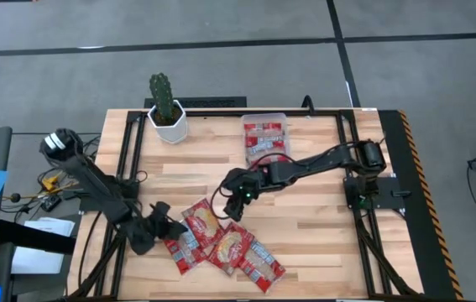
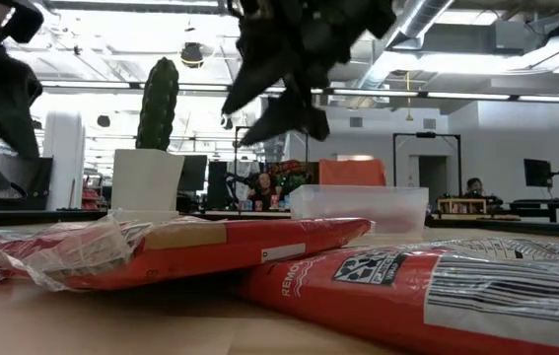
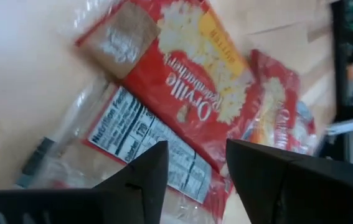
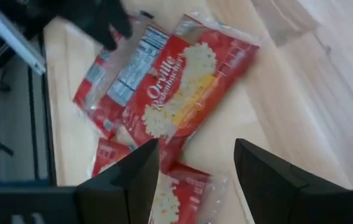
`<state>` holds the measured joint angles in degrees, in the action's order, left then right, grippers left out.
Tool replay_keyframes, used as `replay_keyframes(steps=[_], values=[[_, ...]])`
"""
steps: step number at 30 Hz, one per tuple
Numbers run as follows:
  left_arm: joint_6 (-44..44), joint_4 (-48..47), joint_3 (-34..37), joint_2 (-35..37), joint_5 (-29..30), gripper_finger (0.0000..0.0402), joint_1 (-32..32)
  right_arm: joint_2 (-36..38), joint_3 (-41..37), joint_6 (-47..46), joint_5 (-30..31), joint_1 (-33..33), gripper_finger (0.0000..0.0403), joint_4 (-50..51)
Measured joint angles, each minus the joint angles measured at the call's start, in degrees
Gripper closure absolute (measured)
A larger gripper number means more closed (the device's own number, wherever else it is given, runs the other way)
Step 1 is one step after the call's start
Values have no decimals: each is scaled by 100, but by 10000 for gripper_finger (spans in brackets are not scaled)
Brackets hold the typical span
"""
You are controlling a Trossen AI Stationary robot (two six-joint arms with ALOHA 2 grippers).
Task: Sort popcorn bags into baskets
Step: Put the popcorn bag into the transparent bin
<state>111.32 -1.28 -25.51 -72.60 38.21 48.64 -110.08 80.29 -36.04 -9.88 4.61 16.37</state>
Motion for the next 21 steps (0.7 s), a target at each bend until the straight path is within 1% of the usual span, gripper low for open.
replay_keyframes(steps=[3,6,8,11,15,21], values=[[325,83,-327,-668,1,266,-4,-2,-361,-328,223,-20,173,-440],[747,51,-547,-1265,-41,277,-54,-2,-539,-517,442,-32,173,-842],[999,135,-638,-1582,-19,283,-113,0,-598,-597,538,-67,173,-913],[1186,515,-696,-1954,-56,289,-245,-2,-608,-619,580,-64,173,-926],[898,876,-700,-2144,-234,294,-476,-109,-613,-749,623,-60,173,-933],[448,967,-700,-2147,-566,299,-907,-486,-636,-1020,643,-119,173,-1149]])
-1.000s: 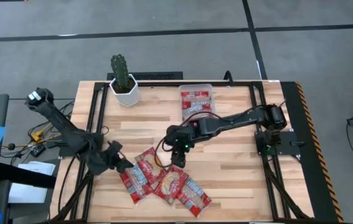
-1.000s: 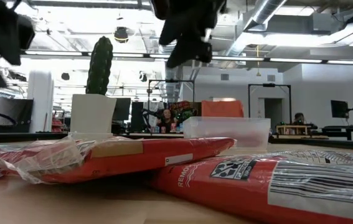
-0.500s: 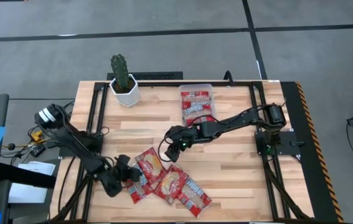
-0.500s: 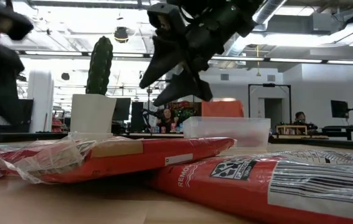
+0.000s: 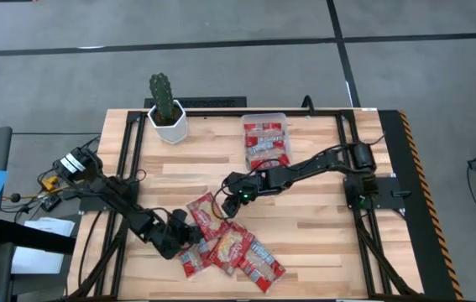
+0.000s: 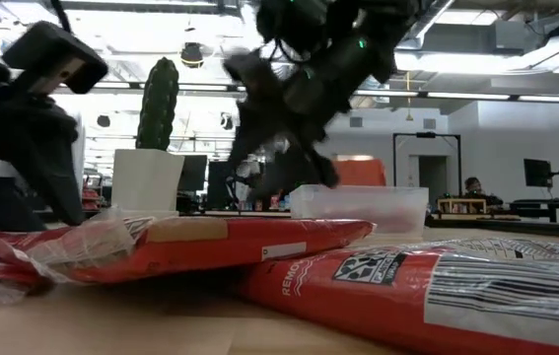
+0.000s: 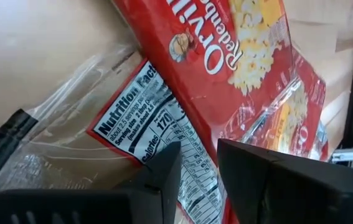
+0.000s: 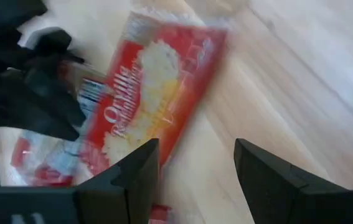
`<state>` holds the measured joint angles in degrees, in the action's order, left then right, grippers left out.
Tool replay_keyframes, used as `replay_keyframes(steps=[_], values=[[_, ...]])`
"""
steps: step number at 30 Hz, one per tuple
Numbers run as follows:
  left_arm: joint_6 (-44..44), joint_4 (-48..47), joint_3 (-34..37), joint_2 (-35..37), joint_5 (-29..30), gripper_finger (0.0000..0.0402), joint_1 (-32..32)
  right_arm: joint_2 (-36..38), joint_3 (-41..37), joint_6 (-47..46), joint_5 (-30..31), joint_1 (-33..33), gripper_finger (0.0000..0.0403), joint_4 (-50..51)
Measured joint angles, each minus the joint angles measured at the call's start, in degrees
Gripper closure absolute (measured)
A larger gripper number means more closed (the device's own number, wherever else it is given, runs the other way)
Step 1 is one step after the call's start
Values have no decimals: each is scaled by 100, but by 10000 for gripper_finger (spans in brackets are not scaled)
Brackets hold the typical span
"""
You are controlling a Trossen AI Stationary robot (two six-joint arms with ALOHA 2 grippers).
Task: Sort popcorn bags into baskets
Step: Put the popcorn bag into the transparent bin
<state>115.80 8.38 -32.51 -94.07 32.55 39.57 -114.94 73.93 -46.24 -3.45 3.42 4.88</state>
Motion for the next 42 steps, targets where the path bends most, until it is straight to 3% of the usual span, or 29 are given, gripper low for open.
replay_keyframes(steps=[5,22,27,34,42], values=[[-250,42,2,-8,8,300,-244,-369,39,-374,-376,-162,173,-753],[-1380,229,20,-17,-298,300,-891,-900,42,-622,-1089,-201,181,-1434],[-1692,356,24,-19,-434,300,-1056,-900,45,-571,-1085,-184,237,-1227],[-1844,472,26,-23,-463,300,-1071,-902,42,-417,-1164,-218,378,-1136],[-2161,529,42,302,-618,300,-1086,-630,92,-159,-1413,-394,398,-935]])
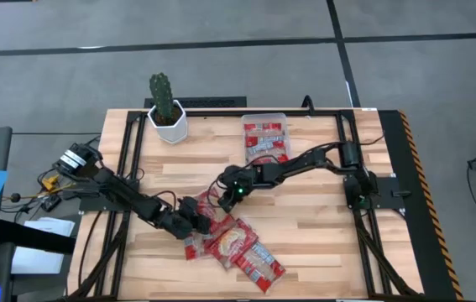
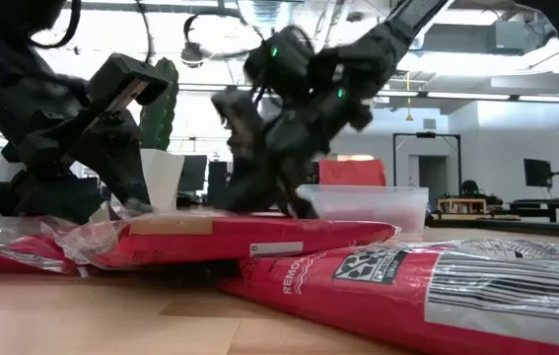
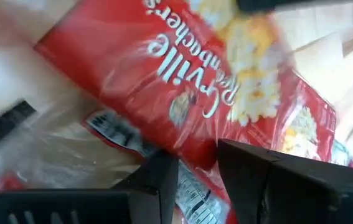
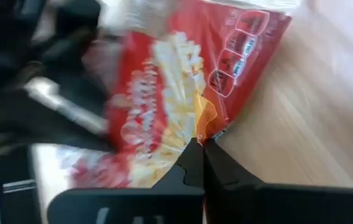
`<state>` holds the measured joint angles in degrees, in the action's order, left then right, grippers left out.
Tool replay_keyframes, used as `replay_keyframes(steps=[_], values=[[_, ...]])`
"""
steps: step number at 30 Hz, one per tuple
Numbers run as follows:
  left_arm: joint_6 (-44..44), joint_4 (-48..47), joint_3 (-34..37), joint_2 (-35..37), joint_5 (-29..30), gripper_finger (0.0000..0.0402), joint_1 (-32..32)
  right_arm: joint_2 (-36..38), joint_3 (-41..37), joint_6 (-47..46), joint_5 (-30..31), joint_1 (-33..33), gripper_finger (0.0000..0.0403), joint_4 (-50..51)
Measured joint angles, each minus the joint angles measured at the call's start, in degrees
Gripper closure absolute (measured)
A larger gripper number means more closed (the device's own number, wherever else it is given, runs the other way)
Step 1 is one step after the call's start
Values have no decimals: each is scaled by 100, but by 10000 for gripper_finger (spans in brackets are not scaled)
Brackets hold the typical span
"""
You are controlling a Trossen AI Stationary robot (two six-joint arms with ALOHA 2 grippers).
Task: Sort popcorn bags into baskets
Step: Put the popcorn bag into the transparent bin
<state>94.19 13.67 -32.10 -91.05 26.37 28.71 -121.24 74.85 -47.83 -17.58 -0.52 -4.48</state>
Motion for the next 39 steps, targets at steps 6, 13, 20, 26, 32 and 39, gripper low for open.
replay_keyframes(steps=[6,13,20,26,32,39], values=[[-469,-22,1,684,135,300,-20,477,52,350,-115,-366,399,238],[-932,160,-11,1345,543,300,-31,1246,54,1005,-86,-888,400,890],[-1342,375,-15,1718,756,300,-152,2039,63,1996,-47,-1626,400,1852],[-1479,367,-15,1795,721,300,-295,2703,68,3288,-7,-2541,400,3066],[-1862,333,-15,1795,321,300,-566,2935,61,5285,193,-3431,400,4413],[-2157,326,-15,1795,-100,300,-947,2915,61,7553,97,-3630,399,5292]])
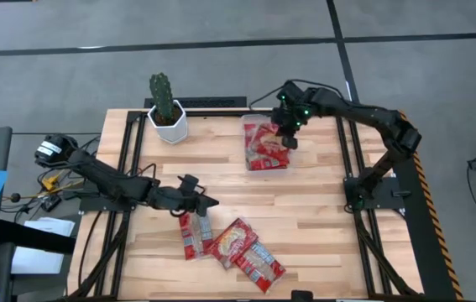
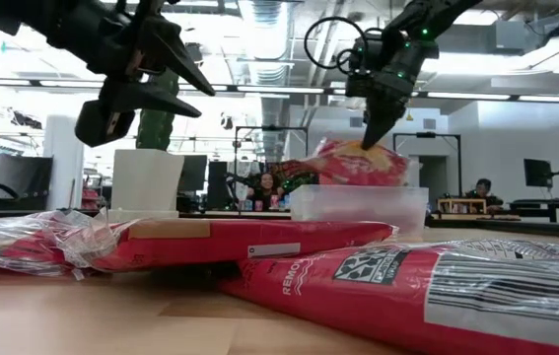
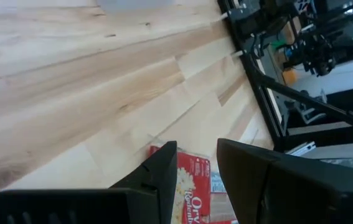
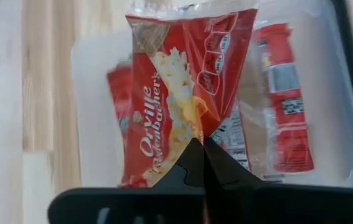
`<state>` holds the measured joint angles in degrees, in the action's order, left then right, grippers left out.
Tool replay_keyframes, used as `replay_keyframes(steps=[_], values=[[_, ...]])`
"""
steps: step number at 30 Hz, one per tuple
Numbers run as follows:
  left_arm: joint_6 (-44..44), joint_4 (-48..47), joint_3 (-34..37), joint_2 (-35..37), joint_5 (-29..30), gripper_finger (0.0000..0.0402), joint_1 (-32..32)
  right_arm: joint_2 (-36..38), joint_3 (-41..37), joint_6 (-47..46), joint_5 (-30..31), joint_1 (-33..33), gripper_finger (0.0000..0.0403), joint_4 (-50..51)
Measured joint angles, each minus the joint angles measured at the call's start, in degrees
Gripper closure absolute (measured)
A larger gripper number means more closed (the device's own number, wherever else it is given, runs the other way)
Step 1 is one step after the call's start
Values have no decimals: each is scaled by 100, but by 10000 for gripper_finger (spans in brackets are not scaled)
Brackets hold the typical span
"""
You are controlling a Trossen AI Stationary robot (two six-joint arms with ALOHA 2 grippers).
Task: Sort popcorn bags into baskets
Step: Put the popcorn bag into the transparent bin
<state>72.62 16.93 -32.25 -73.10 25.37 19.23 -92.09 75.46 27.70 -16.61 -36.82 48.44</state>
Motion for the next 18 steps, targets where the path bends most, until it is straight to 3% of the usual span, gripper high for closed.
replay_keyframes(steps=[10,14,18], values=[[-209,2,0,0,-421,300,-257,-52,0,565,42,354,395,501],[-244,-1,-1,0,-423,300,-257,-198,0,583,383,590,396,257],[-100,-123,-2,2,-419,300,-277,-199,0,653,490,794,372,-21]])
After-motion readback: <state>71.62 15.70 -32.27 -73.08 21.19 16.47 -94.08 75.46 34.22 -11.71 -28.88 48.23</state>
